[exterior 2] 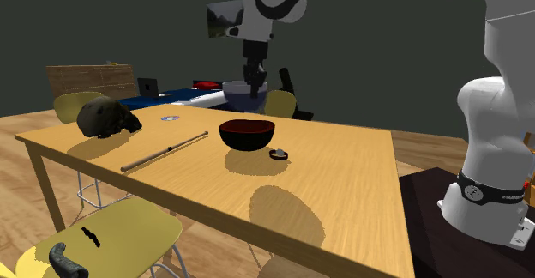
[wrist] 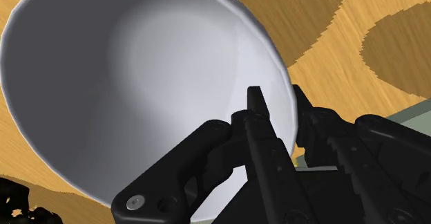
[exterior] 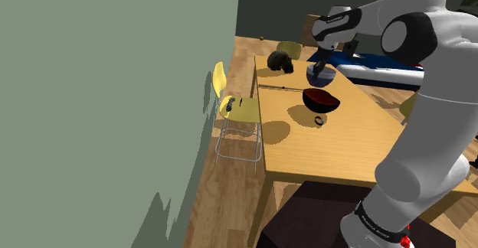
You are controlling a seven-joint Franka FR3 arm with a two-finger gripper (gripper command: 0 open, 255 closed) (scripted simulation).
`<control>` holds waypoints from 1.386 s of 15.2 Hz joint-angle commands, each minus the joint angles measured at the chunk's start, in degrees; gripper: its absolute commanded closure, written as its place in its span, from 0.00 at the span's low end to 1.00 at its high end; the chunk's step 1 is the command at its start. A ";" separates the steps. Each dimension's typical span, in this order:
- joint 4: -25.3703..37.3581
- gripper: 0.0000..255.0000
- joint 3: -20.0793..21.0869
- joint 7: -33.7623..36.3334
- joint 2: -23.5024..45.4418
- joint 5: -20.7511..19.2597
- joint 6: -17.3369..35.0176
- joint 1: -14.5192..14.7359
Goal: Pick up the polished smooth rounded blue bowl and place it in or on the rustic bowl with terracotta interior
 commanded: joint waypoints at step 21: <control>1.73 1.00 -0.95 -8.58 9.44 4.92 7.25 -6.06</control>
